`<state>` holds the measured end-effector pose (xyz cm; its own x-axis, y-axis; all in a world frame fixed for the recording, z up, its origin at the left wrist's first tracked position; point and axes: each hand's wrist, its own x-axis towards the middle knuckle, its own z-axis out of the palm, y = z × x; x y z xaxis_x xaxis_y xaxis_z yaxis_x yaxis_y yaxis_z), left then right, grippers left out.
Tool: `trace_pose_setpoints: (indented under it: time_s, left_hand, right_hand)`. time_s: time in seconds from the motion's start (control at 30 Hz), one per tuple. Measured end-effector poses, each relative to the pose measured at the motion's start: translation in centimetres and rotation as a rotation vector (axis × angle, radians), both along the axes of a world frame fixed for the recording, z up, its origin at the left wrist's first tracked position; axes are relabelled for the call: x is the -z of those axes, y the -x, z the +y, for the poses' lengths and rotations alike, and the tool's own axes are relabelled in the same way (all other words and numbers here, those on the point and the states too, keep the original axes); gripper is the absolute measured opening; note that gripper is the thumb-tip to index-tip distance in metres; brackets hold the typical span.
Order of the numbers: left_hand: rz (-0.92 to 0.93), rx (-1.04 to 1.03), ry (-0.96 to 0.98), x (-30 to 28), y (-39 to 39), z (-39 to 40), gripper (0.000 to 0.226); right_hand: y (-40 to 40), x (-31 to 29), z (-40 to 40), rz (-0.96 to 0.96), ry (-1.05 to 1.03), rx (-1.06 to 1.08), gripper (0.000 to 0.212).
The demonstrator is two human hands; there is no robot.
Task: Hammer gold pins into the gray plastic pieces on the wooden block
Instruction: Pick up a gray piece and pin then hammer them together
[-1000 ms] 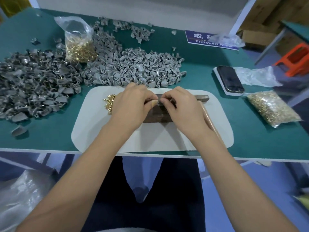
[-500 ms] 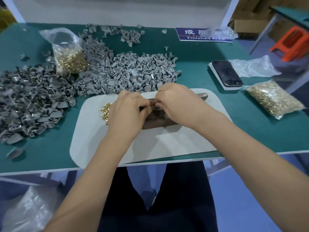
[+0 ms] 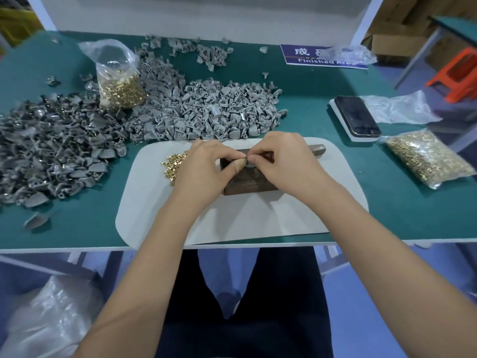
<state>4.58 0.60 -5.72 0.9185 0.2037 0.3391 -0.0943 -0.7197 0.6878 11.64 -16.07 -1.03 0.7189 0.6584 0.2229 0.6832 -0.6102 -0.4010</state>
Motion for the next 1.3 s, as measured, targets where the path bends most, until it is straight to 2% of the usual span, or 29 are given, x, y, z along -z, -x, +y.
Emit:
trace_pose_setpoints:
  time_s: [0.17,0.33,0.4,0.47,0.53,0.6,0.67,0.73,0.87,0.97,1.07,1.13,1.17,1.3]
  left_hand:
    - [-0.125,-0.039,0.056,1.3,0.1,-0.9,0.008]
    - [-0.157,-0.019,0.021,1.3,-0.1,-0.8,0.005]
    - [-0.154,-0.009,0.045,1.4,0.1,-0.8,0.005]
    - [-0.158,-0.01,0.076,1.6,0.3,-0.8,0.005]
    - [-0.157,-0.012,0.08,1.8,0.3,-0.8,0.004]
    - [-0.152,-0.015,0.068,1.9,0.3,-0.7,0.005]
    - [-0.152,-0.012,0.061,2.0,0.3,-0.6,0.005]
    - [-0.156,-0.009,0.064,2.1,0.4,-0.6,0.004]
    - [-0.17,-0.005,0.061,2.0,0.4,-0.8,0.003]
    - [-0.164,-0.005,0.086,2.2,0.7,-0.9,0.004]
    - [-0.163,-0.015,0.095,2.1,0.7,-0.9,0.004]
    - [-0.165,-0.018,0.098,2.0,0.6,-1.0,0.003]
    - [-0.166,-0.019,0.095,2.0,0.6,-1.1,0.003]
    - [-0.156,-0.017,0.149,1.9,0.4,-1.1,0.006]
  right_hand:
    - [0.1,0.2,-0.4,0.029,-0.027,0.023,0.015]
    - [2.2,2.2,-0.7,0.056,-0.278,0.112,0.012]
    - [2.8,2.8,-1.6,0.071,-0.39,0.144,0.018]
    - [2.8,3.3,-3.5,-0.046,-0.463,0.264,0.021]
    - [2.7,3.8,-6.0,-0.196,-0.374,0.485,0.026]
    - [3.0,4.4,-7.6,-0.134,-0.108,0.709,0.042]
    - [3.1,5.0,-8.5,-0.018,0.157,0.759,0.043]
    - [2.8,4.6,-8.8,0.022,0.282,0.732,0.032]
    - [2.1,2.0,-9.1,0.009,0.324,0.744,0.027]
    - [2.9,0.1,-9.4,0.076,0.115,0.635,0.024]
    - [3.8,-0.9,-8.5,0.354,-0.254,0.469,0.024]
    - [4.2,-0.9,-8.1,0.568,-0.357,0.36,0.017]
    - [4.4,-0.7,-8.0,0.607,-0.345,0.296,0.014]
    - [5.0,0.1,-7.2,0.439,-0.31,0.165,0.022]
